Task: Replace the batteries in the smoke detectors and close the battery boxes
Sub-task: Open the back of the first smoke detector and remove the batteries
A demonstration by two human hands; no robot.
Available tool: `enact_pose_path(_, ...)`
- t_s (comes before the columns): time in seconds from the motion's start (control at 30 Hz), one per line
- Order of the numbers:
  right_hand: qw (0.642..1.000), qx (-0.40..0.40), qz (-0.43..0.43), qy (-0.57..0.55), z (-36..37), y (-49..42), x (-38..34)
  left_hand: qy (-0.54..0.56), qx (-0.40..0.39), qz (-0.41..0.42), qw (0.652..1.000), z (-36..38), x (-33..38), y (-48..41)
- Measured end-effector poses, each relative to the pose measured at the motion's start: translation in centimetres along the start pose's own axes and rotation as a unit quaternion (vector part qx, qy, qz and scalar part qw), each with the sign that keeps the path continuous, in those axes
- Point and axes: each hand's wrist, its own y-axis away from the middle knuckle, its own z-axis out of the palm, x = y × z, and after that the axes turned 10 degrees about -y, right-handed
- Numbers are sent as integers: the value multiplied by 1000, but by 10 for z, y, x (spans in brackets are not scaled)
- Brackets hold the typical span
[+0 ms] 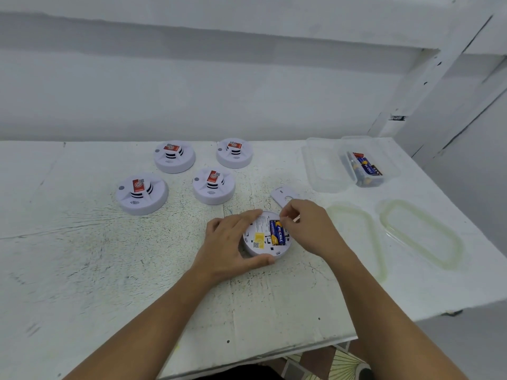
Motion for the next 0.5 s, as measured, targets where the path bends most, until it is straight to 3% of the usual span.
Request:
enact_pose_path(0.23, 1000, 0, -10, -16, 8, -5, -1, 13, 29, -36, 999, 1, 8, -7)
enact_pose_path(0.5, 996, -27, -44, 71, -3, -52, -13, 21, 32, -96, 995, 6, 14, -48)
